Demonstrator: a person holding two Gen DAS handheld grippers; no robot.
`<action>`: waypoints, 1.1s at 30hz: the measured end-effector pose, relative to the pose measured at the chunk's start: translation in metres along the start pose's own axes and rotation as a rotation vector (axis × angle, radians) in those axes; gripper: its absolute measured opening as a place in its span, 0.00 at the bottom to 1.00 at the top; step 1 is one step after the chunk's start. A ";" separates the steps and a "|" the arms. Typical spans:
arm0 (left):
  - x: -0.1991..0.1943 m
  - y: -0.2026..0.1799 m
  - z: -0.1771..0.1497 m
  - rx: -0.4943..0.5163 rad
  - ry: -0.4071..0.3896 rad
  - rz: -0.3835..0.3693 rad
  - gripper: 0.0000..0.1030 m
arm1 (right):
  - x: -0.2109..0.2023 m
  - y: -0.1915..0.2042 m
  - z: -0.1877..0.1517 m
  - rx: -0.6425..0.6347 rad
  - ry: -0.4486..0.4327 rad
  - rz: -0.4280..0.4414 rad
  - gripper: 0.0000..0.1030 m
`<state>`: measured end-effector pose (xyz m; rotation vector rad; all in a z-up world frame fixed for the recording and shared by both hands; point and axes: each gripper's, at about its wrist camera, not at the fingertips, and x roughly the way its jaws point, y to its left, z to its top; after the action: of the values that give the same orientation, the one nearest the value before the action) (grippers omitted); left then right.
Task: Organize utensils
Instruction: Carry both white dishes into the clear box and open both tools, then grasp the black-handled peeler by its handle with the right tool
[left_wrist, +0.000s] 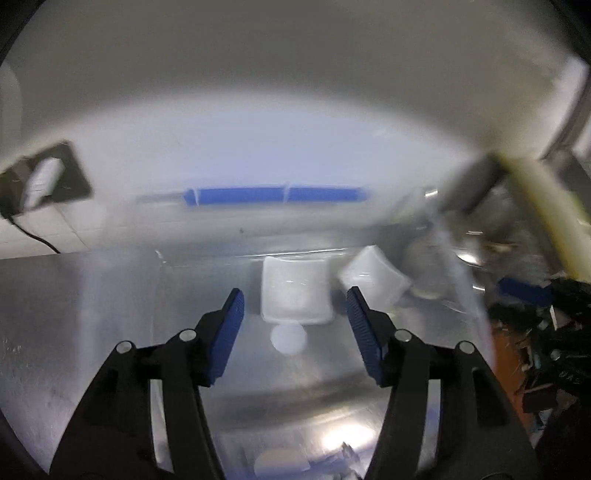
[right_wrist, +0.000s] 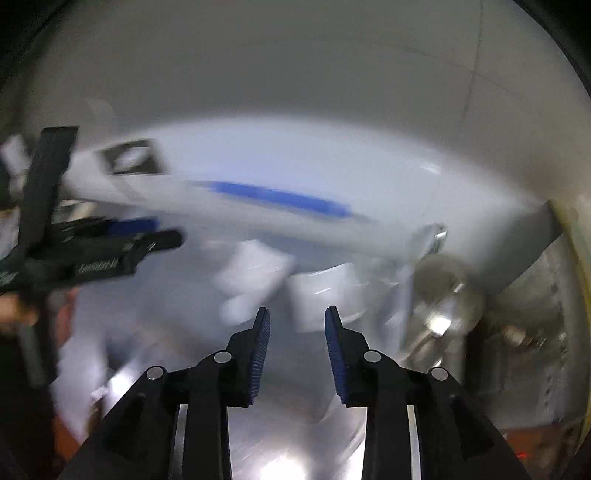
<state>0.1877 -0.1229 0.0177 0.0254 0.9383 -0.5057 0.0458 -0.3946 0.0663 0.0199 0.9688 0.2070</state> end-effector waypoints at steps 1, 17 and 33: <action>-0.022 -0.002 -0.017 0.002 -0.025 -0.022 0.54 | -0.011 0.008 -0.016 0.000 -0.002 0.058 0.31; -0.012 0.000 -0.255 -0.136 0.262 -0.006 0.53 | 0.108 0.072 -0.185 0.122 0.389 0.080 0.38; 0.023 0.010 -0.239 -0.389 0.312 -0.273 0.53 | 0.134 0.060 -0.200 0.164 0.439 0.122 0.02</action>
<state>0.0202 -0.0665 -0.1452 -0.3899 1.3443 -0.5723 -0.0549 -0.3267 -0.1498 0.1914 1.4224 0.2495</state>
